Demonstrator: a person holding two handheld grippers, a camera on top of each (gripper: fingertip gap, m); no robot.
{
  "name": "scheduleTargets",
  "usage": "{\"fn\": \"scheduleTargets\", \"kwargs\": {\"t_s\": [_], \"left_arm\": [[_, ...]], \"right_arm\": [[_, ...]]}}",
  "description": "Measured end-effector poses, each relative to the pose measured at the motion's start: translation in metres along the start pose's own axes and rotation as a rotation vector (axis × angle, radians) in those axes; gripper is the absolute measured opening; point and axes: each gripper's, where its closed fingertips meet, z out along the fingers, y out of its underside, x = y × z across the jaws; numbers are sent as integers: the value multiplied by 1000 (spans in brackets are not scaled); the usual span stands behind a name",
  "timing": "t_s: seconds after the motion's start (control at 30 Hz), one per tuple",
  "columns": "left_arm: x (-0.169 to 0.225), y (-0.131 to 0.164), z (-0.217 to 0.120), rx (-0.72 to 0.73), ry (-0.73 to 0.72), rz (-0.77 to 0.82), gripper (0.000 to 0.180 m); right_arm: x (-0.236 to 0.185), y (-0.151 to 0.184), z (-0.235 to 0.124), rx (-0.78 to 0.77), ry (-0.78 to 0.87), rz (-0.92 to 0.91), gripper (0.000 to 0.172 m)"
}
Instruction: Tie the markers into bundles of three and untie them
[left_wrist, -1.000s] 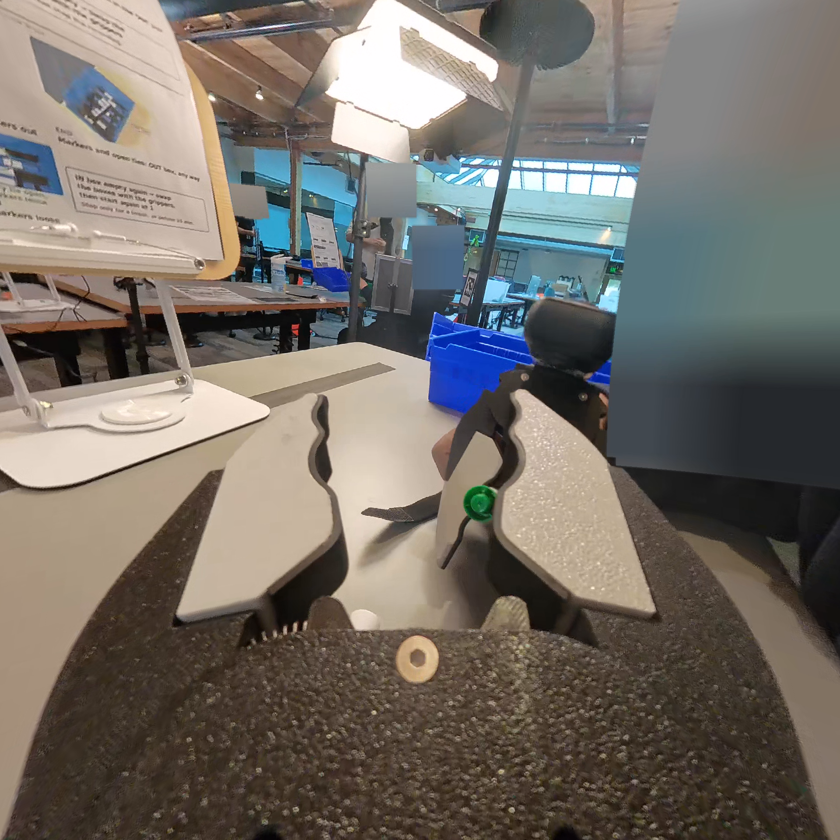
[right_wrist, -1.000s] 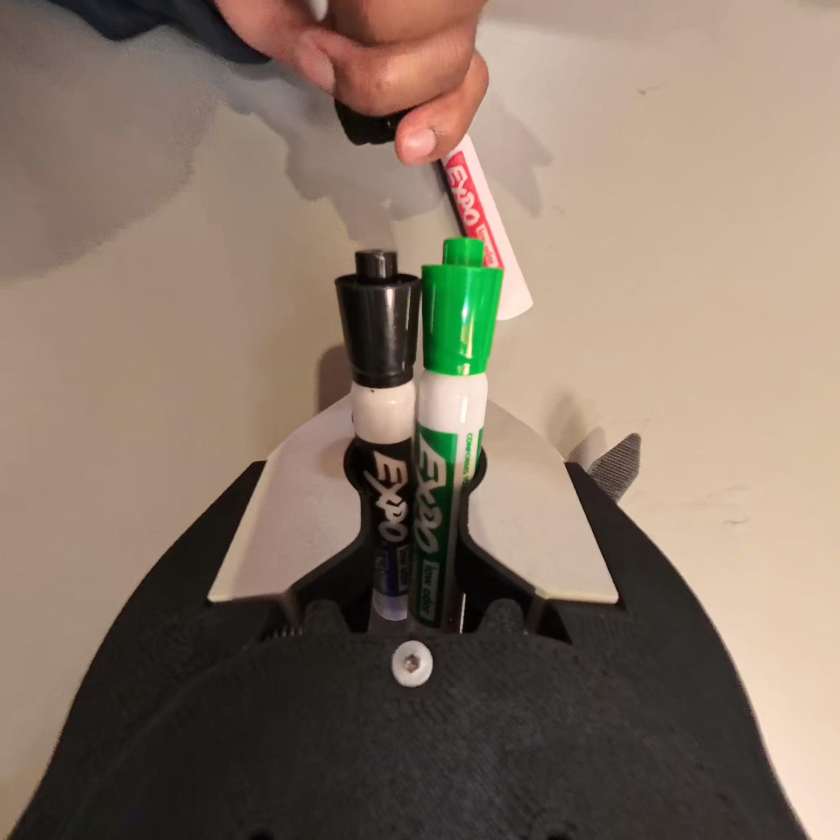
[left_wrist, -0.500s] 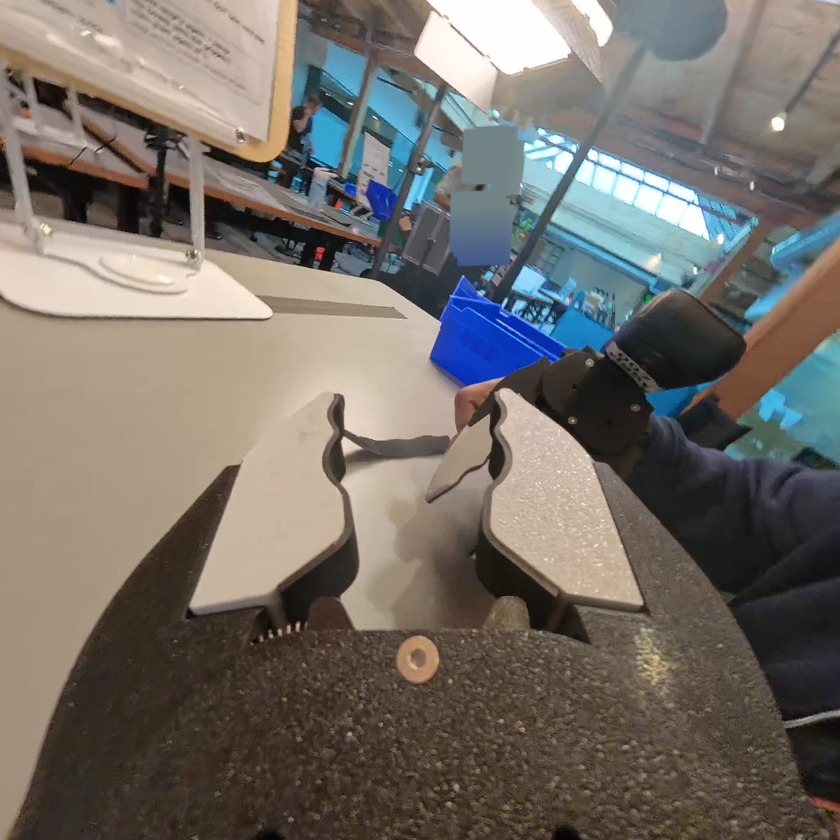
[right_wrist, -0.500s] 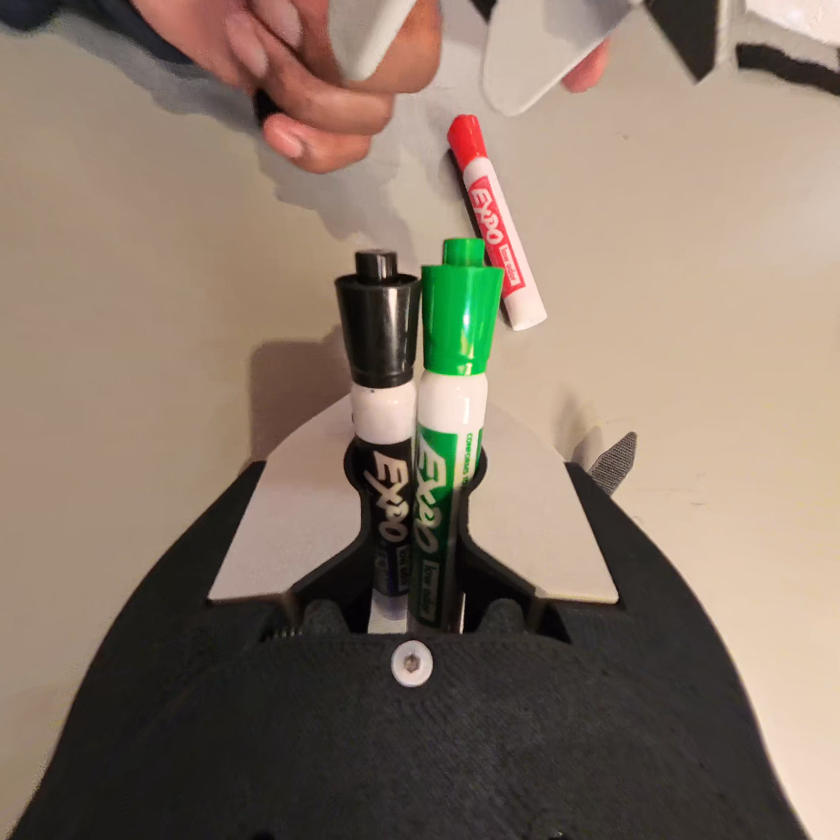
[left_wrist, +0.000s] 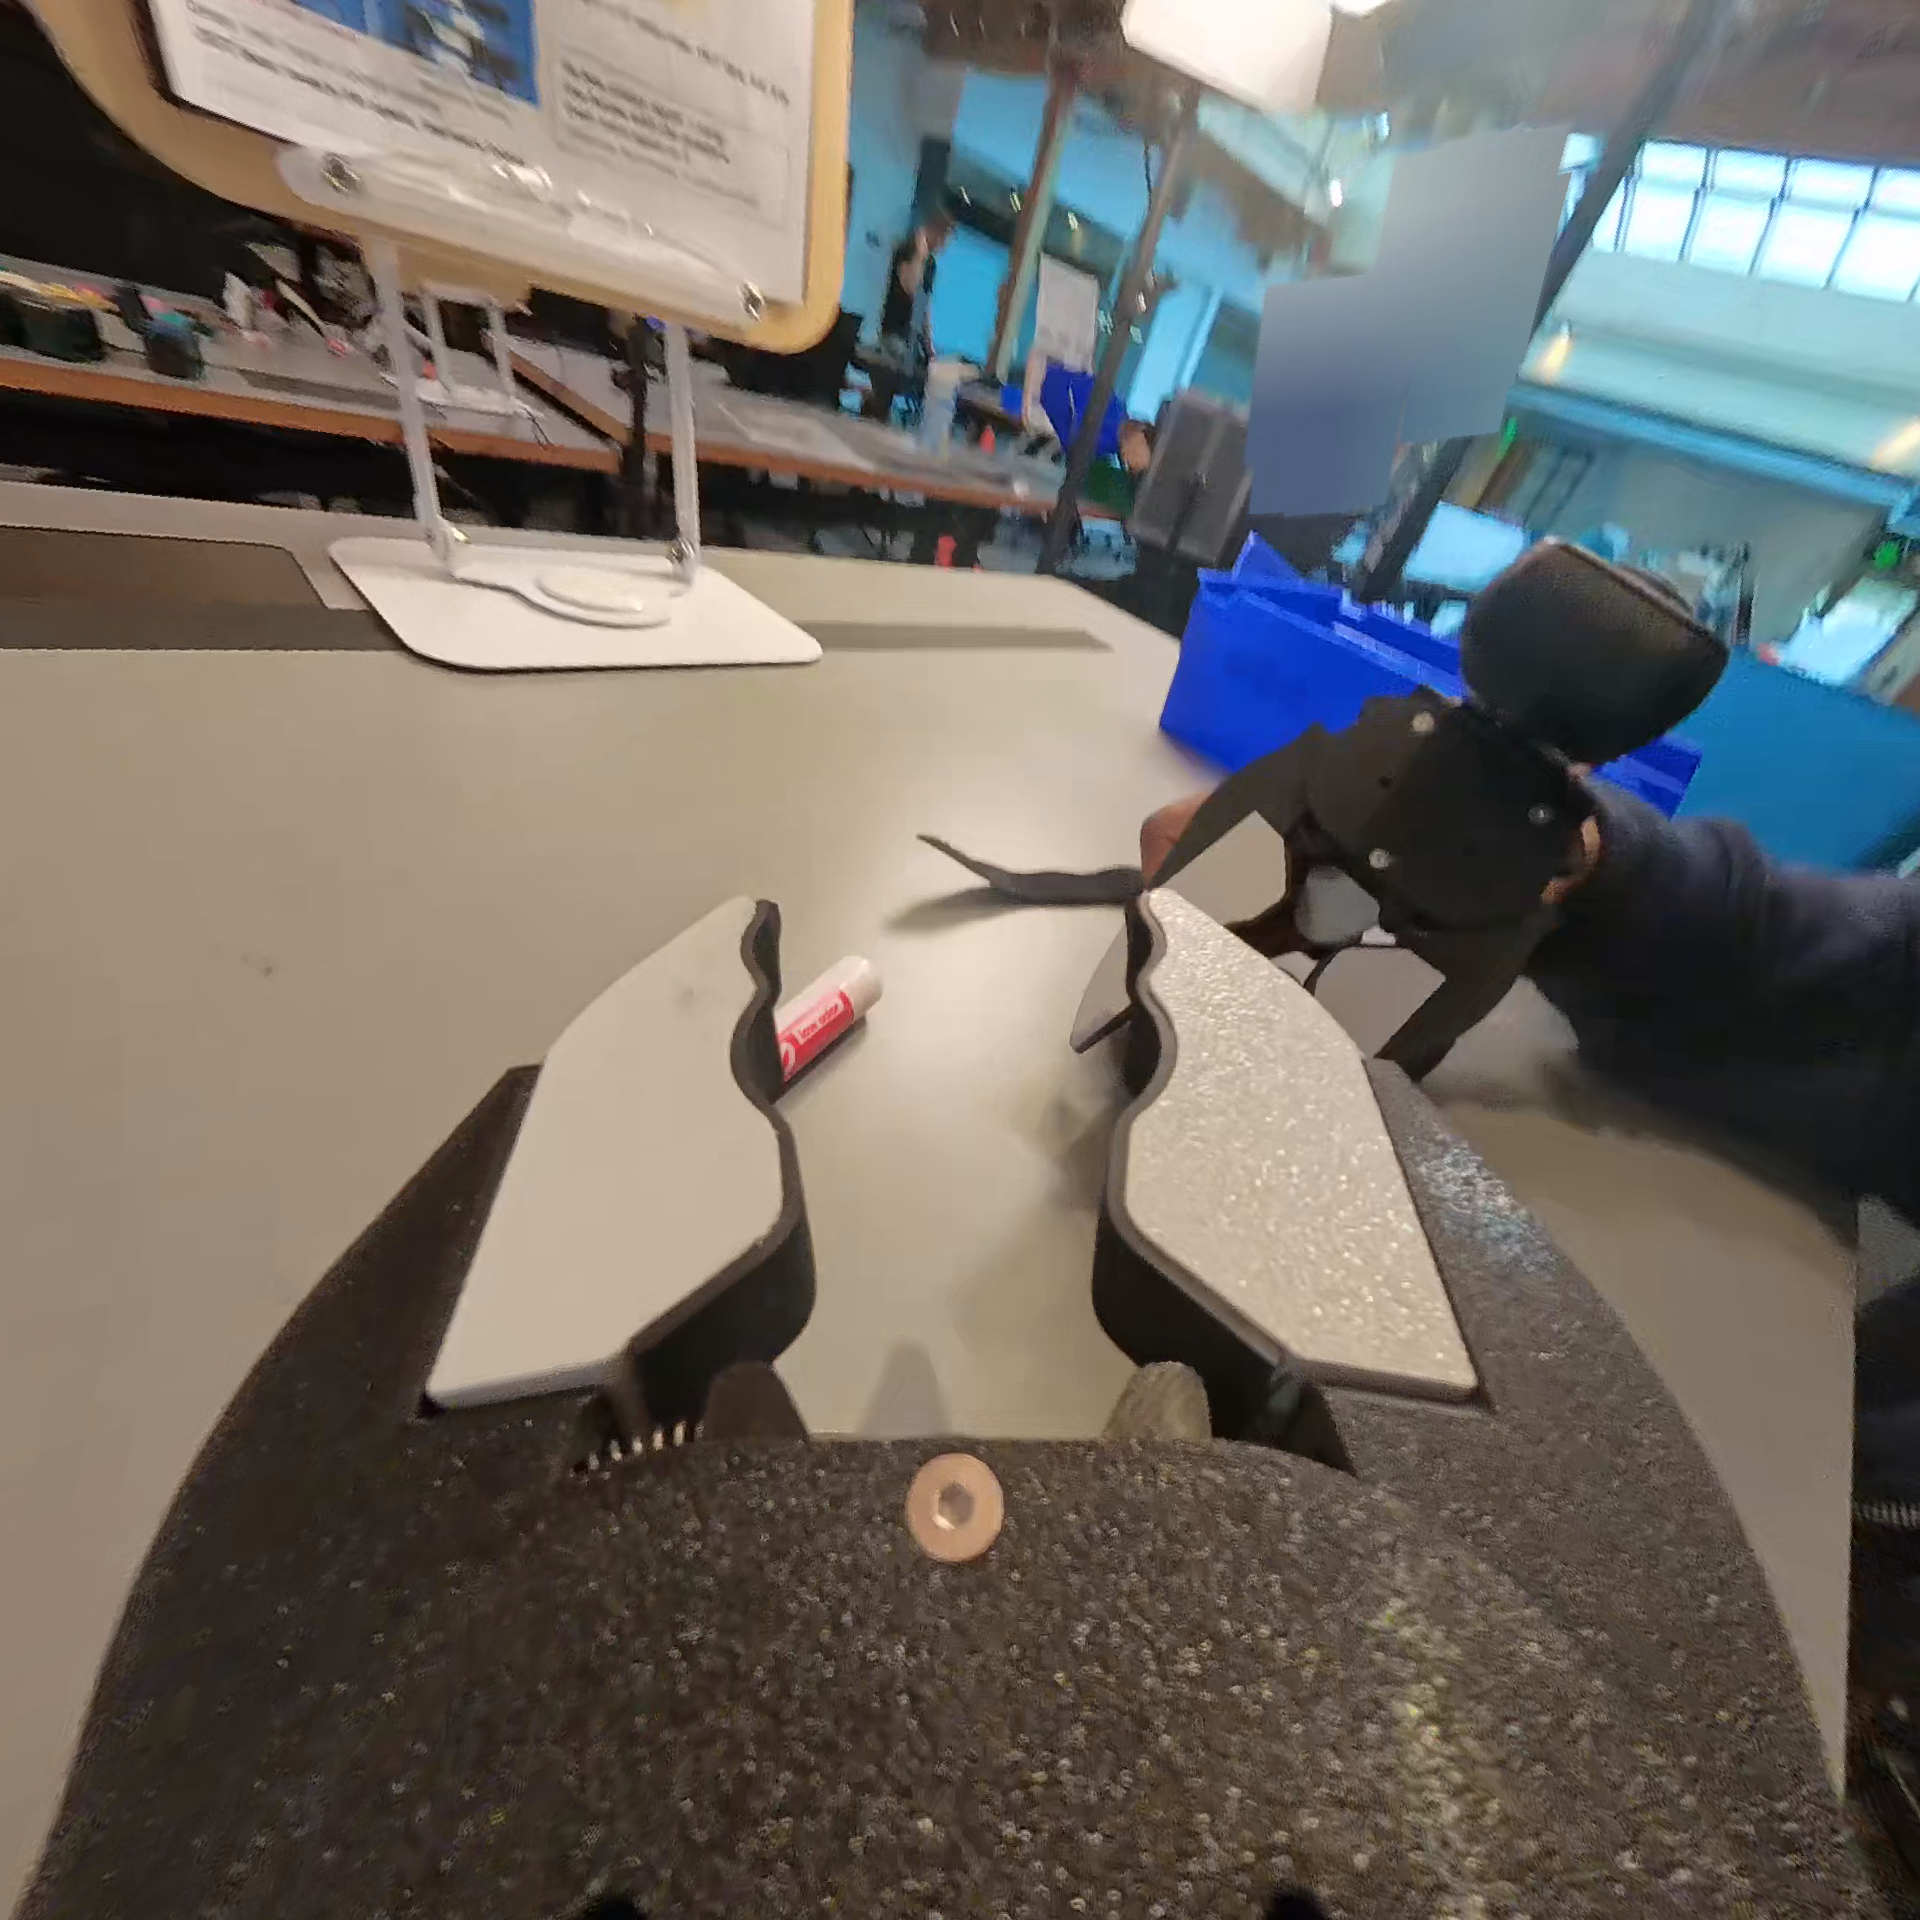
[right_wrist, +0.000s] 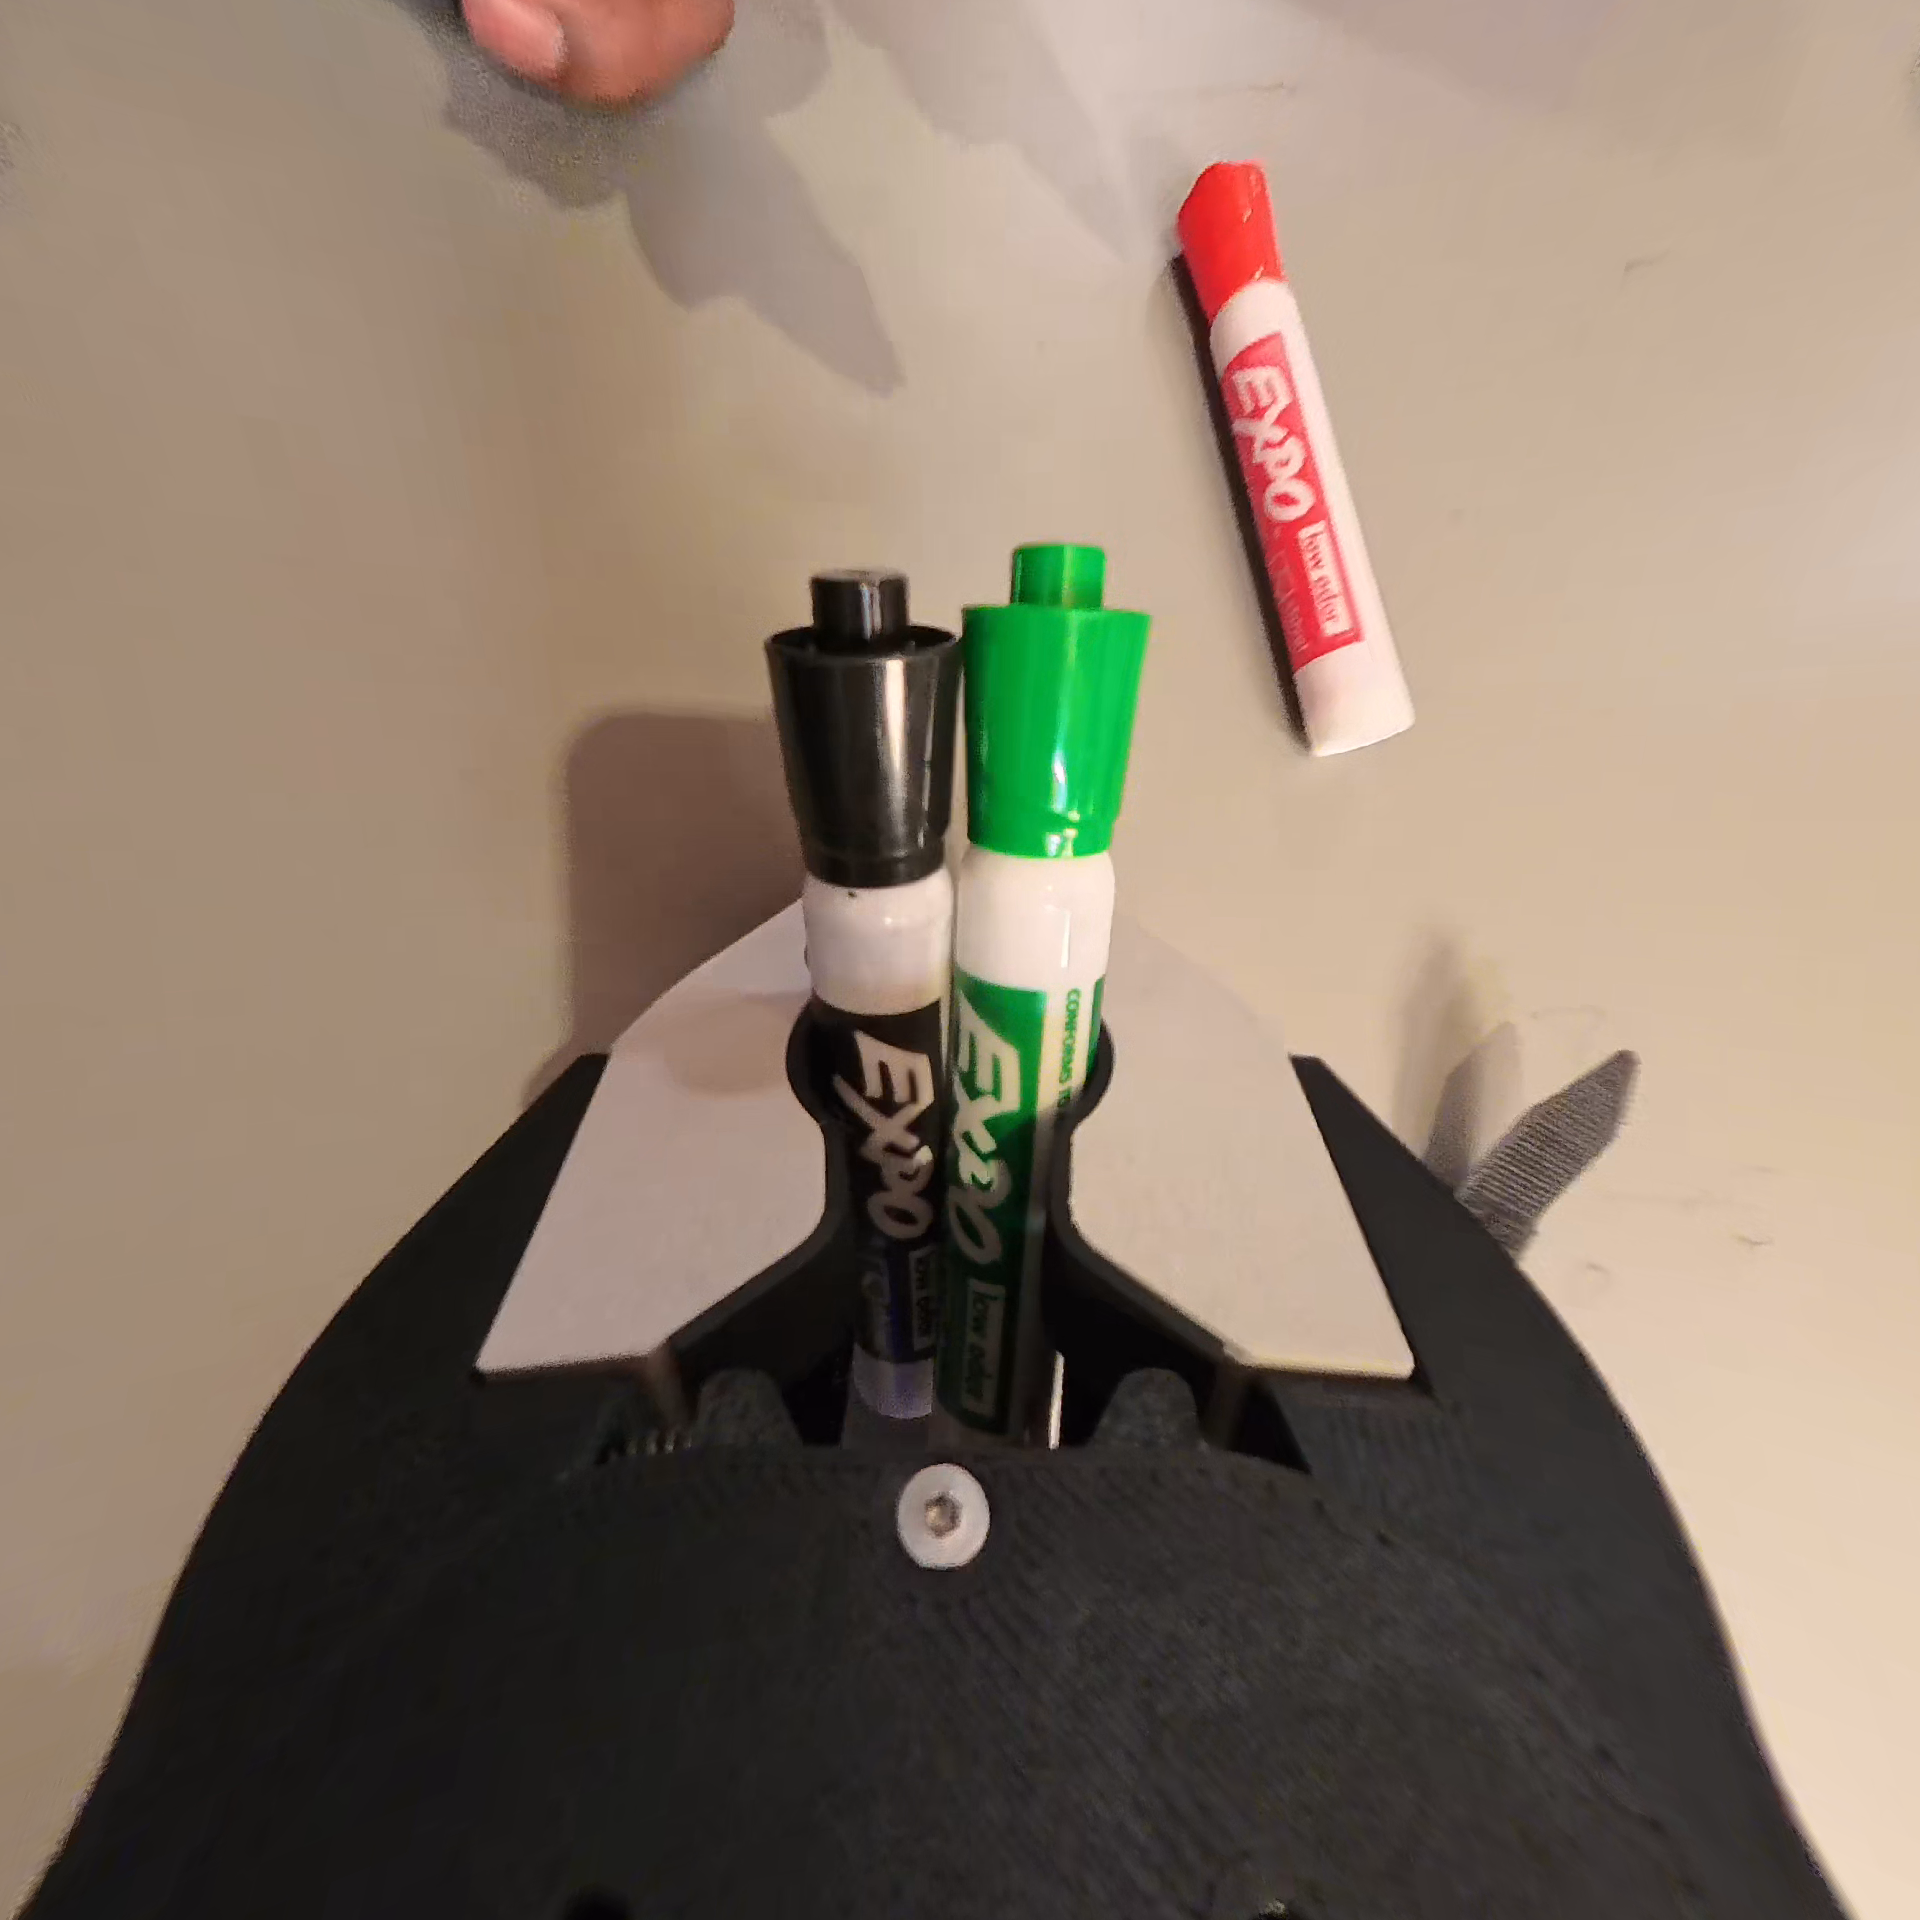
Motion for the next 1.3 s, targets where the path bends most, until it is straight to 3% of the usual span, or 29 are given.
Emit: {"fn": "scheduleTargets", "kwargs": {"t_s": [0.1, 0.27, 0.57, 0.73, 1.0, 1.3], "left_arm": [[2, 10, 7, -83, 53, 16, 65], [28, 22, 18, -148, 203, -111, 63], [81, 35, 5, -175, 306, -58, 62], [110, 37, 3, -151, 434, -242, 61], [100, 35, 18, -161, 407, -321, 61], [90, 28, 52, -259, 441, -549, 51]], "right_arm": [[-6, -2, 5, 44, -66, 83, 40], [-7, 4, 0, -3, -72, 104, 40], [-23, -2, -51, -210, -82, 4, 40], [-50, -11, -47, -267, -76, -82, 40], [-26, -5, -38, -300, -89, -107, 40], [-4, -9, -27, -289, -111, -189, 40]]}}
